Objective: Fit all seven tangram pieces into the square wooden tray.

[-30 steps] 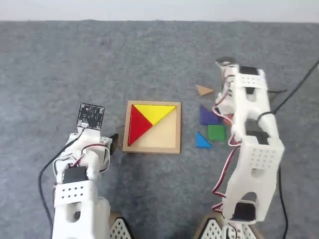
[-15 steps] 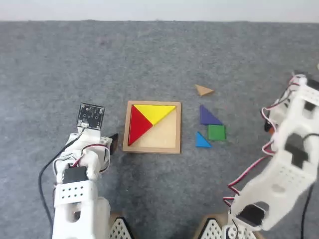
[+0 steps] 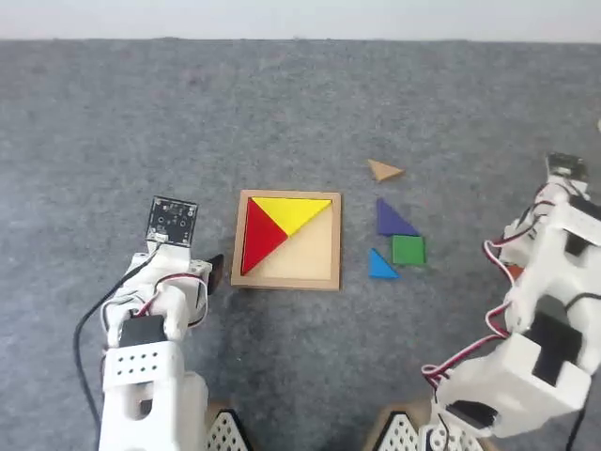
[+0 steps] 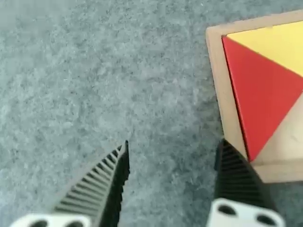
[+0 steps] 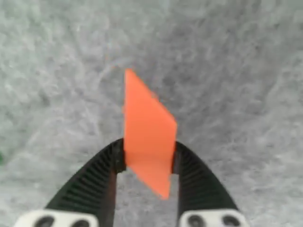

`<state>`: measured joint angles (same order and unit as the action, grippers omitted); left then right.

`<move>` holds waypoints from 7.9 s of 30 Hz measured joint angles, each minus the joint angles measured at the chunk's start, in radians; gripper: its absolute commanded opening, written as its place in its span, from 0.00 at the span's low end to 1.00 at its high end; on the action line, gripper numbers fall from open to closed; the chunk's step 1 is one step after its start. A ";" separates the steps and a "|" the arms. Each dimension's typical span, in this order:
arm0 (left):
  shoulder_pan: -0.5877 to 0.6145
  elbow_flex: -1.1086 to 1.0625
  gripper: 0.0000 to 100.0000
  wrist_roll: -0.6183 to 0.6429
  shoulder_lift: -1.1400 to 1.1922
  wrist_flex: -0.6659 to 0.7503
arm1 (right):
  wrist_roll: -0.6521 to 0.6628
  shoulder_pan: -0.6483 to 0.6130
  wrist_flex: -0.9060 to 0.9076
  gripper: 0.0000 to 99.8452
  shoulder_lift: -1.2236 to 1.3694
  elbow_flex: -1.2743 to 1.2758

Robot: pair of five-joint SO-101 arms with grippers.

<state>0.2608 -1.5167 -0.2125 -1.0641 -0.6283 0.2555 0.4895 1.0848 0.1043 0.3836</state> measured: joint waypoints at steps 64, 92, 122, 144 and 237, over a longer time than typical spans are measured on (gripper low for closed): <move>-0.002 0.000 0.28 0.000 0.000 0.000 | 0.037 -0.183 -0.190 0.28 -0.078 0.287; -0.002 0.000 0.28 0.000 0.000 0.000 | 0.028 -0.270 -0.129 0.04 -0.213 0.285; -0.002 0.000 0.28 0.000 0.000 0.000 | -0.647 -1.000 0.196 0.03 0.334 -0.462; -0.002 0.000 0.28 0.000 0.000 0.000 | -0.615 -1.062 0.210 0.29 0.410 -0.566; -0.002 -0.031 0.28 0.000 0.000 0.051 | 0.229 -0.652 0.173 0.30 0.385 -0.654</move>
<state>0.2593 -1.5474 -0.2125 -1.0641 -0.5777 0.4841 -0.1626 1.2582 0.4895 -0.2700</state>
